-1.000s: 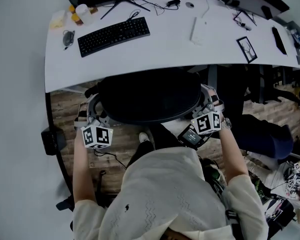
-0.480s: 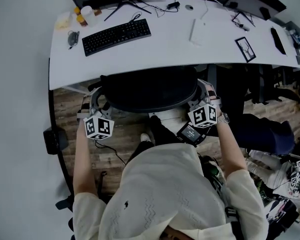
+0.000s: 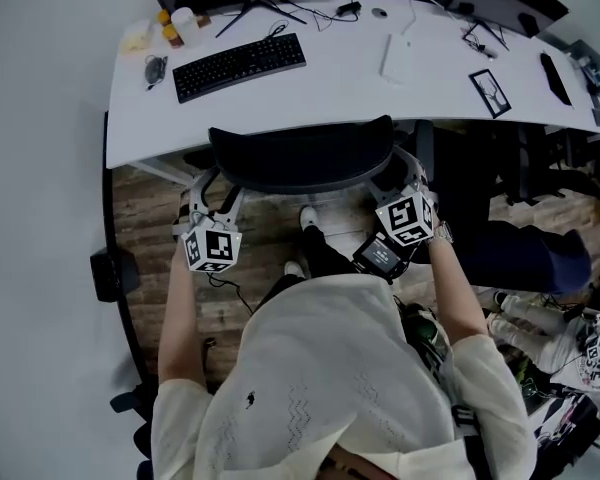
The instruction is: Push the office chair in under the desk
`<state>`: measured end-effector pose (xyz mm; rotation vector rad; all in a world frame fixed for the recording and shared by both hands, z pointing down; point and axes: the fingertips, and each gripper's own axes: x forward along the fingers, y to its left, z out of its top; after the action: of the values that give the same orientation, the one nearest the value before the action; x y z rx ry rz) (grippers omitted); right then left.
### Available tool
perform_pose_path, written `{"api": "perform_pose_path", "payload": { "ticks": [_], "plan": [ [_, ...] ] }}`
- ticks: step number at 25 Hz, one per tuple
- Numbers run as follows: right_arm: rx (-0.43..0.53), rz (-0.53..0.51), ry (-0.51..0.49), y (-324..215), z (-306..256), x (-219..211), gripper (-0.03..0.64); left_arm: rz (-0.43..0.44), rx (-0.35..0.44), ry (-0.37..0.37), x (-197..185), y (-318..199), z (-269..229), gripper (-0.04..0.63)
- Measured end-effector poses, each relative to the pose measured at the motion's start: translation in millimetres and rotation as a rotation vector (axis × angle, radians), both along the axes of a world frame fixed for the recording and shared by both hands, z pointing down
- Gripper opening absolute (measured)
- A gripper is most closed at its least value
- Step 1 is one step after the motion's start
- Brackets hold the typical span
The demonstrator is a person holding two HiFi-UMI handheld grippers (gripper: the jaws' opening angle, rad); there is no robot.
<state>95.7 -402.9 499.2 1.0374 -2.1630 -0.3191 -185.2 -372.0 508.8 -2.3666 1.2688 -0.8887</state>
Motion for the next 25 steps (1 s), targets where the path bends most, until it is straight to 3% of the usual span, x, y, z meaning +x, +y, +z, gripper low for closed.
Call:
{"api": "perform_pose_path", "payload": {
  "ticks": [3, 8, 11, 15, 22, 25],
  "plan": [
    [-0.032, 0.047, -0.1, 16, -6, -1, 0.257, -0.043, -0.049, 0.109, 2, 16, 3, 0.214],
    [-0.123, 0.086, -0.306, 55, -10, -17, 0.203, -0.089, -0.139, 0.266, 12, 42, 7, 0.097],
    [-0.161, 0.106, -0.422, 74, -13, -29, 0.162, -0.103, -0.153, 0.333, 18, 54, 0, 0.046],
    [-0.199, 0.149, -0.579, 95, -19, -34, 0.118, -0.116, -0.158, 0.427, 29, 72, -9, 0.025],
    [-0.2, 0.203, -0.662, 122, -23, -33, 0.003, -0.102, -0.136, 0.471, 44, 102, -23, 0.014],
    [-0.202, 0.203, -0.667, 134, -25, -34, 0.002, -0.088, -0.143, 0.504, 53, 115, -28, 0.014]
  ]
}}
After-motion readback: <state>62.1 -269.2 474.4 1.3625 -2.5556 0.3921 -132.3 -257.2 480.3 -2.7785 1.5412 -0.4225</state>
